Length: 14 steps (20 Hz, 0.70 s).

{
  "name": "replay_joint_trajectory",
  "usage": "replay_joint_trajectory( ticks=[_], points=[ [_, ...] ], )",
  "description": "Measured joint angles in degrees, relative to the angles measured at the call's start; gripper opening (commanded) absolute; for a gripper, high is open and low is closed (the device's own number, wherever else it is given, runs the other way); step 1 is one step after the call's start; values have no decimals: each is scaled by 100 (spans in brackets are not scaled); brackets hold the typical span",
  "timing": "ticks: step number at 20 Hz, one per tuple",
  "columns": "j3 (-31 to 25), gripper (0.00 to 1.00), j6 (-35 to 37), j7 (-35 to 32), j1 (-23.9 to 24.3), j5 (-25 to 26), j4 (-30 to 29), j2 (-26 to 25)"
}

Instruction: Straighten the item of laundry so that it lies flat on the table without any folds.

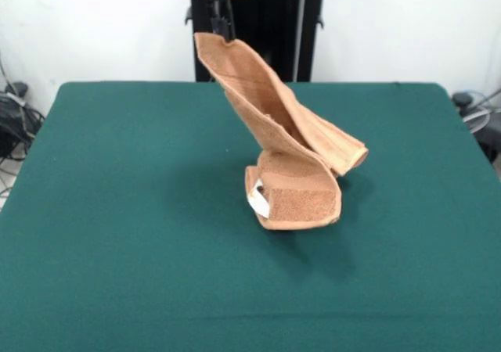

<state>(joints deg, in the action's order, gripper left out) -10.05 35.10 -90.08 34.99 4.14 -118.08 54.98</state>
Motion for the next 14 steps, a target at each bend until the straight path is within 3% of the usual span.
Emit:
replay_joint_trajectory(
  ticks=[14],
  points=[
    [-188, 0, -124, 0, 656, 400, -212, -235]
  ],
)
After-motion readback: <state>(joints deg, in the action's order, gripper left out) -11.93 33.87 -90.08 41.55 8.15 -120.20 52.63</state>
